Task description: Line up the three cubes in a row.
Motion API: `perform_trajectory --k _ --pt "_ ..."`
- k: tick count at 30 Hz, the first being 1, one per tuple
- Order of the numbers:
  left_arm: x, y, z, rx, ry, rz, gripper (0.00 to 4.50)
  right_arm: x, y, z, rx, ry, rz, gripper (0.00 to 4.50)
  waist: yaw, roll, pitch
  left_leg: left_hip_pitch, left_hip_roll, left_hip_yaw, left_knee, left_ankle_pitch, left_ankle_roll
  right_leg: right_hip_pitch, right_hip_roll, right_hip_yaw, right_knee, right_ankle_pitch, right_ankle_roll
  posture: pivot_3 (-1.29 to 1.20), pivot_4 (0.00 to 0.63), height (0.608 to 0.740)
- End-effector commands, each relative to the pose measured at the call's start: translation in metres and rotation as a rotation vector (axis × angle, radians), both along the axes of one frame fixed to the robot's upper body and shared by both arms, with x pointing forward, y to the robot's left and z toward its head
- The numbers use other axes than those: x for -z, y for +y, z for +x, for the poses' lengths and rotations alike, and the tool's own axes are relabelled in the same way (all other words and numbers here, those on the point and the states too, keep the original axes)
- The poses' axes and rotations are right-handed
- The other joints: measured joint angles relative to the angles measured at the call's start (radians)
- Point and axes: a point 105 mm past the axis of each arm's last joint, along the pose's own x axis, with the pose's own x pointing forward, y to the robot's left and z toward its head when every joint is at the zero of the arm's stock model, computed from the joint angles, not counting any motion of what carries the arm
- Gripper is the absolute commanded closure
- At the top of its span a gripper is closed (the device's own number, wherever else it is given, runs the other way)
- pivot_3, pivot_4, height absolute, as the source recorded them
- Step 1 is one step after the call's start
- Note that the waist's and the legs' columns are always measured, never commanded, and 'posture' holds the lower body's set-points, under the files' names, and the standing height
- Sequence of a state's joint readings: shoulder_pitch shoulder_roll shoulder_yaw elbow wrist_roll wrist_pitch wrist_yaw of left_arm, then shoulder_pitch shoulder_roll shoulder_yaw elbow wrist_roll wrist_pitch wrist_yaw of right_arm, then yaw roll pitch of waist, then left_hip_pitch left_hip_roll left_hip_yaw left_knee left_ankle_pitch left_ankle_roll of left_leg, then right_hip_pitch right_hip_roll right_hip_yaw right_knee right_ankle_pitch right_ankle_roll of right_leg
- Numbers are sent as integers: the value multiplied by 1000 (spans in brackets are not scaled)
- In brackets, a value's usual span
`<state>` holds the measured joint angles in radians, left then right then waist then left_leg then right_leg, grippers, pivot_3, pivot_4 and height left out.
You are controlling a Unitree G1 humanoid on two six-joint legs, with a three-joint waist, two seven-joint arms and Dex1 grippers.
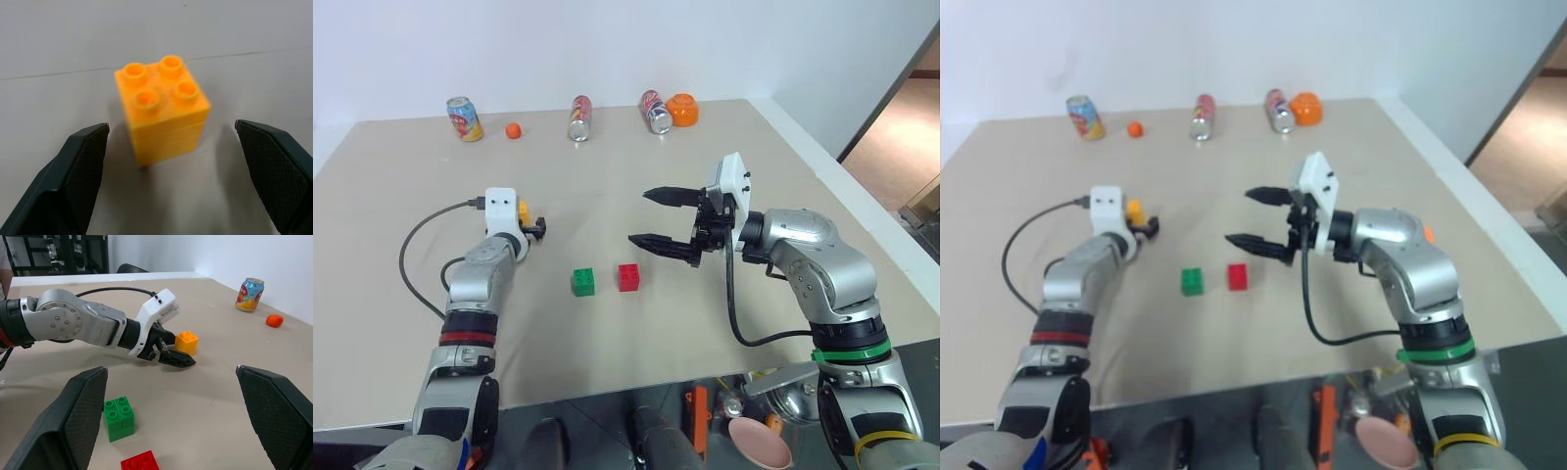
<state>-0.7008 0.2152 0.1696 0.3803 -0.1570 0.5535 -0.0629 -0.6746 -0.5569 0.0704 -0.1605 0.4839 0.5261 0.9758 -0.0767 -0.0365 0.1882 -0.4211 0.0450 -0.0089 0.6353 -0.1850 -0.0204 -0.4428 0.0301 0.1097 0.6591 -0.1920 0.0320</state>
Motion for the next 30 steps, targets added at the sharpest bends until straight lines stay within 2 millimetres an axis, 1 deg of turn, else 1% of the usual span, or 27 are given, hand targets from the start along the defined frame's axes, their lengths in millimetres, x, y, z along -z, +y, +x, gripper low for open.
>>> perform_trajectory --k 1,5,9,11,12,14,17,18,19,23,26,29,30 --pt "-20 -7 4 7 -56 -2 230 -12 -1 -3 -2 -59 8 147 0 0 0 0 0 0 0 0 0 0 0 0 0 0 0 0 150 740" --pt "-22 -11 4 4 -56 -13 230 -12 -1 -3 0 -62 6 147 0 0 0 0 0 0 0 0 0 0 0 0 0 0 0 0 150 740" --pt "-22 -6 5 -23 -53 -16 230 -12 -2 -2 3 -62 3 147 0 0 0 0 0 0 0 0 0 0 0 0 0 0 0 0 150 740" --pt "-22 -3 6 -41 -51 -18 774 -12 -2 -2 4 -63 1 147 0 0 0 0 0 0 0 0 0 0 0 0 0 0 0 0 150 740" --pt "-22 -2 6 -47 -52 -20 939 -12 -2 -1 6 -63 -1 147 0 0 0 0 0 0 0 0 0 0 0 0 0 0 0 0 150 740" --pt "-23 -1 6 -51 -54 -17 1735 -12 -2 -1 8 -64 -2 147 0 0 0 0 0 0 0 0 0 0 0 0 0 0 0 0 150 740" --pt "-23 0 6 -54 -55 -14 2775 -12 -2 0 9 -64 -3 147 0 0 0 0 0 0 0 0 0 0 0 0 0 0 0 0 150 740" --pt "-24 2 6 -58 -58 -11 3074 -11 -3 0 9 -64 -4 147 0 0 0 0 0 0 0 0 0 0 0 0 0 0 0 0 150 740" --pt "-25 3 6 -61 -62 -5 3214 -11 -3 1 9 -64 -5 147 0 0 0 0 0 0 0 0 0 0 0 0 0 0 0 0 150 740" --pt "-27 10 7 -76 -66 11 3214 -11 -3 1 7 -65 -8 147 0 0 0 0 0 0 0 0 0 0 0 0 0 0 0 0 150 740" --pt "-35 15 9 -59 -100 40 3214 -12 -3 2 2 -65 -11 147 0 0 0 0 0 0 0 0 0 0 0 0 0 0 0 0 150 740" --pt "-48 20 13 -31 -165 68 3214 -12 -3 1 -2 -65 -16 147 0 0 0 0 0 0 0 0 0 0 0 0 0 0 0 0 150 740" --pt "-60 19 15 15 -226 95 3214 -12 -4 1 -5 -64 -20 147 0 0 0 0 0 0 0 0 0 0 0 0 0 0 0 0 150 740"
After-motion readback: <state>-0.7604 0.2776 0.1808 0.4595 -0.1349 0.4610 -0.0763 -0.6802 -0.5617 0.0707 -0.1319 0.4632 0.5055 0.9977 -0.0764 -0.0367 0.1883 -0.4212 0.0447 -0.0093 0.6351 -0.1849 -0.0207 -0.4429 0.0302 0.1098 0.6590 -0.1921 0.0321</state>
